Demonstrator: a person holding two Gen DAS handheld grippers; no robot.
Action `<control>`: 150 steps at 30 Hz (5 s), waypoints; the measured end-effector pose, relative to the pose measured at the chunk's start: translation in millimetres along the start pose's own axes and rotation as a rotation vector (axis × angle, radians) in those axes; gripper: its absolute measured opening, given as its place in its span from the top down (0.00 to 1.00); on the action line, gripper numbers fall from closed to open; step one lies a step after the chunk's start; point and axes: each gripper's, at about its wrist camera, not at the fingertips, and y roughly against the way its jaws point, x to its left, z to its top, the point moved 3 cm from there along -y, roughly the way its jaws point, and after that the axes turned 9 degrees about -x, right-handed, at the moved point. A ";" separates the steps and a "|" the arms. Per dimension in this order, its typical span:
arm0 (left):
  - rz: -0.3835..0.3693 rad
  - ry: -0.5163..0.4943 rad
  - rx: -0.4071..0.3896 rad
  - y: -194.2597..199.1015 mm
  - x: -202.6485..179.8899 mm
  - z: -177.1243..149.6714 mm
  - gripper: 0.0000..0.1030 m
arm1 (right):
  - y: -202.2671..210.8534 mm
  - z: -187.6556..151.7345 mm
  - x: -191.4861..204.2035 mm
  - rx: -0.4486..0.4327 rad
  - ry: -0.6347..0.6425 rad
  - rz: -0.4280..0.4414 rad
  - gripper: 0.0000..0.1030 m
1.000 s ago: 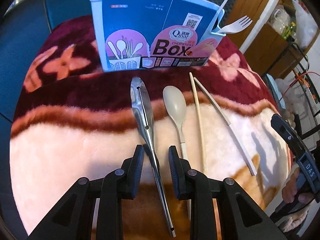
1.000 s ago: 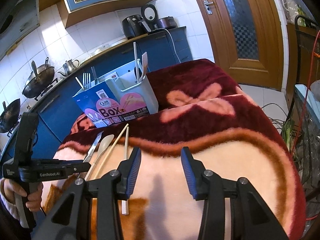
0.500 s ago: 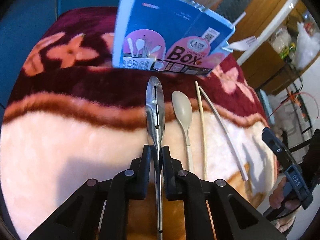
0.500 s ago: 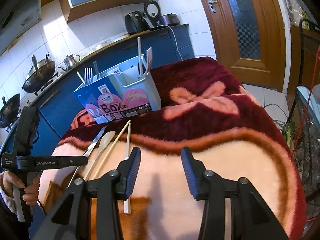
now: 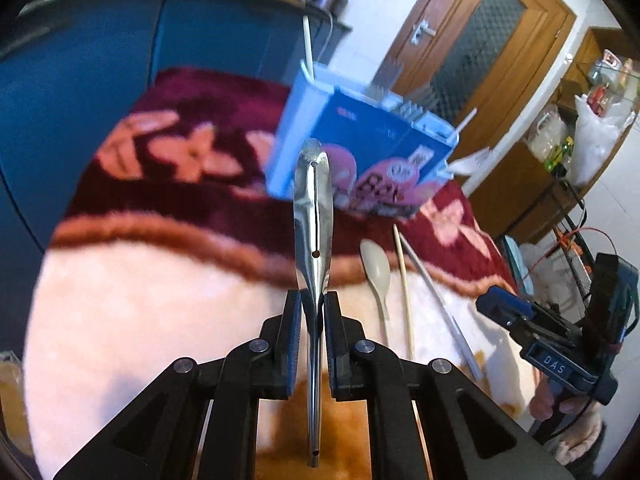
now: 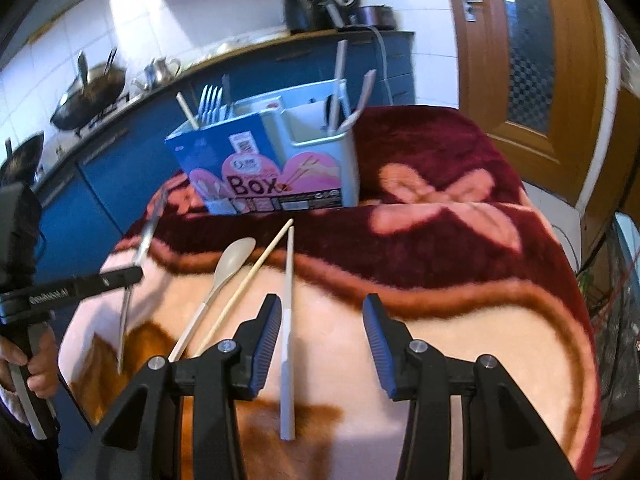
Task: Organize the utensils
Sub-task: 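Grasp the silver serving utensil with the left tool while the right tool grasps the white chopstick, then lift both held utensils up toward the blue holder, then lower both utensils into the blue holder and open both tools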
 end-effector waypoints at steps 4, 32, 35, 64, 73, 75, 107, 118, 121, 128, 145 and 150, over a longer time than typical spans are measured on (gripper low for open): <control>-0.001 -0.005 -0.078 11.5 5.3 8.2 0.89 | -11.4 7.3 11.5 0.048 0.065 0.003 0.55; -0.013 -0.043 -0.274 32.8 6.4 20.8 0.89 | -91.6 27.4 33.5 0.341 0.178 0.024 0.88; -0.025 -0.037 -0.286 34.5 4.6 21.7 0.89 | -89.9 27.2 35.0 0.324 0.178 0.021 0.94; 0.011 -0.055 -0.436 33.4 -20.2 60.5 0.89 | 38.5 35.9 3.6 -0.327 -0.050 0.068 0.94; 0.026 -0.069 -0.491 27.8 -27.9 86.5 0.89 | 49.6 39.7 -3.5 -0.386 -0.054 0.061 0.94; 0.024 -0.066 -0.506 26.6 -29.2 93.4 0.89 | 50.9 41.3 -4.8 -0.395 -0.057 0.061 0.94; 0.063 -0.018 -0.692 -36.6 -17.4 134.2 0.89 | 34.2 76.7 -5.6 -0.436 -0.018 0.062 0.94; 0.052 -0.052 -0.694 -40.9 -18.9 130.0 0.89 | -1.4 144.8 -0.8 -0.509 -0.002 0.017 0.94; 0.055 -0.048 -0.687 -43.1 -17.6 129.7 0.89 | -6.6 158.1 1.1 -0.521 -0.004 0.008 0.94; 0.050 -0.053 -0.668 -46.1 -20.2 129.4 0.89 | -14.9 175.2 7.1 -0.540 0.022 -0.009 0.94; 0.038 -0.031 -0.505 -43.3 -24.8 113.3 0.78 | -52.7 153.7 5.8 -0.406 0.022 0.034 0.75; 0.040 -0.036 -0.481 -36.0 -27.3 109.3 0.73 | -38.5 153.6 2.5 -0.434 -0.012 0.042 0.69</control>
